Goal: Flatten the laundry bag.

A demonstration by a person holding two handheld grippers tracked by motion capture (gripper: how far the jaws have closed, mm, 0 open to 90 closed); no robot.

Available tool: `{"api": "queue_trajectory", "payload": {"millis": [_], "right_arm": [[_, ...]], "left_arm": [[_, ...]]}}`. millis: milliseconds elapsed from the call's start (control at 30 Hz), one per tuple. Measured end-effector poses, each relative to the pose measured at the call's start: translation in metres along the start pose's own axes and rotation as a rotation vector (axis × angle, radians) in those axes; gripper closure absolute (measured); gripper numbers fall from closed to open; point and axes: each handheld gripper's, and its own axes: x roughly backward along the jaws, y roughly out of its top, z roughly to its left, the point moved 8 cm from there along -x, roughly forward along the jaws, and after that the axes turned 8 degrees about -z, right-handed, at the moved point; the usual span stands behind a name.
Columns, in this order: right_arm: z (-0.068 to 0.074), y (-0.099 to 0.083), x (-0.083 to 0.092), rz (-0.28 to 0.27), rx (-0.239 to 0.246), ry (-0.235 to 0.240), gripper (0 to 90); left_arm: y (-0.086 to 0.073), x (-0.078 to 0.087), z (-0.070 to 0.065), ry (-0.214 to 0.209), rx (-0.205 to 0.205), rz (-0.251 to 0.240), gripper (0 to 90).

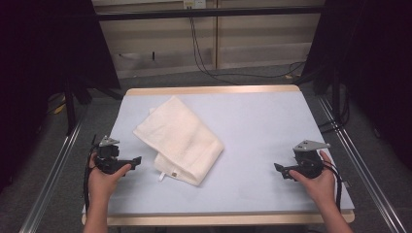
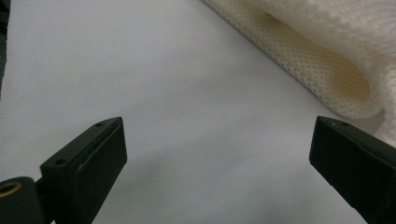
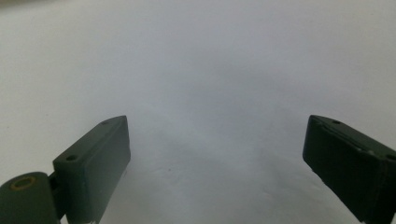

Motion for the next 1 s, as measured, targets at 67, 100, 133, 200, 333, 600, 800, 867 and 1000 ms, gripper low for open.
{"api": "queue_trajectory", "payload": {"millis": [67,100,133,200,333,600,800,867,1000], "right_arm": [[0.001,-0.001,0.000,0.010,0.001,0.004,7.3],[0.001,-0.001,-0.001,0.010,0.005,0.001,7.3],[0.001,-0.001,-0.002,0.013,0.009,0.003,7.1],[0.001,-0.002,-0.002,0.020,0.010,0.003,7.1],[0.000,-0.002,-0.002,0.019,0.006,0.006,7.0],[0.002,-0.002,-0.002,0.021,0.011,0.008,7.4],[0.000,-0.001,-0.002,0.014,0.017,-0.005,7.8],[0.000,-0.001,-0.002,0.015,0.019,-0.003,7.8],[0.001,-0.001,-0.002,0.013,0.020,-0.001,7.9]], "left_arm": [[0.000,0.001,-0.002,-0.006,-0.001,0.002,4.4],[0.001,0.001,-0.003,-0.005,0.000,-0.008,4.9],[0.002,0.002,-0.005,-0.014,-0.001,-0.008,5.3],[0.004,0.003,-0.008,-0.028,-0.005,-0.009,5.5],[0.005,0.004,-0.014,-0.048,-0.024,0.002,5.7],[0.008,0.001,-0.028,-0.089,-0.028,0.002,5.8],[0.009,-0.001,-0.039,-0.127,-0.046,0.016,10.6],[0.010,-0.001,-0.040,-0.134,-0.058,0.018,11.5],[0.012,0.000,-0.046,-0.151,-0.056,0.008,15.0]]}}
